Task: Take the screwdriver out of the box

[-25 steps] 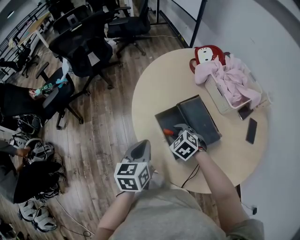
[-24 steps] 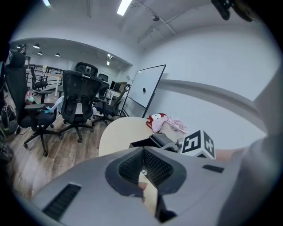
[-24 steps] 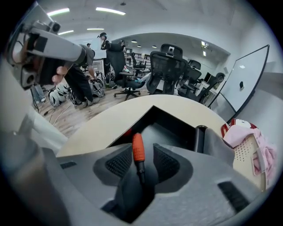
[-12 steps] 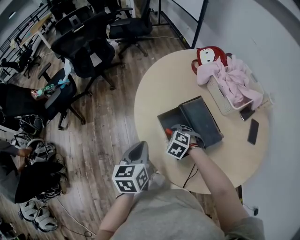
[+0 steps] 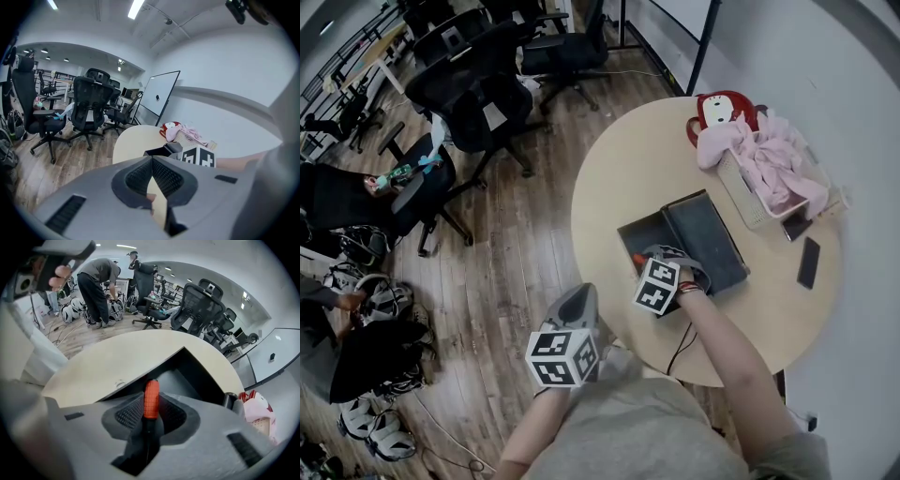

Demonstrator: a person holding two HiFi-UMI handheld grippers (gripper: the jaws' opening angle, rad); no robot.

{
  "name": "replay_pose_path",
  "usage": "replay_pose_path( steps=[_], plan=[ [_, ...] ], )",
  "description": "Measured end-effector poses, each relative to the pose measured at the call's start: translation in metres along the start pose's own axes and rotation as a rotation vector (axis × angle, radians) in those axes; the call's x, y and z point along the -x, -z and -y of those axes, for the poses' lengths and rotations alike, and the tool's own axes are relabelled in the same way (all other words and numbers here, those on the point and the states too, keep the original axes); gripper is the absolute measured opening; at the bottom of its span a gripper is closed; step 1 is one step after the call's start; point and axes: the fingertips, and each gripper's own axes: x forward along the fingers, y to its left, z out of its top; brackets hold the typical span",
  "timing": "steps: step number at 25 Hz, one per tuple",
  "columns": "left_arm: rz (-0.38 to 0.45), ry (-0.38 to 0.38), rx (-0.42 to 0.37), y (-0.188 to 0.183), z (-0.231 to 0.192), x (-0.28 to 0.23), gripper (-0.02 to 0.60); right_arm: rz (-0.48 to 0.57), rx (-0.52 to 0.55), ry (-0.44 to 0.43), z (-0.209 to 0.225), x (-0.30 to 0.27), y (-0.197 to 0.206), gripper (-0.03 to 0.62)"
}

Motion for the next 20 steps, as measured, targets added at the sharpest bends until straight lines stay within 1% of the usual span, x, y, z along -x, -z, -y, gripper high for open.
replay_pose_path(
  steps=[5, 10, 12, 20],
  plan=[
    [0.008, 0.006, -0.005, -0.003, 0.001, 0.001, 0.003, 0.011, -0.023, 0.006, 0.002, 0.003, 0.000, 0.077],
    [0.024, 0.010, -0.008, -0.006, 0.000, 0.006, 0.003, 0.067, -0.119, 0.054, 0.010, 0.022, 0.002, 0.078],
    [0.030, 0.018, -0.012, -0.007, 0.002, 0.007, 0.003, 0.106, -0.160, 0.091, 0.015, 0.034, 0.002, 0.078],
    [0.045, 0.062, -0.033, -0.013, 0.007, 0.021, 0.003, 0.266, -0.318, 0.298, 0.028, 0.092, -0.004, 0.078]
  ],
)
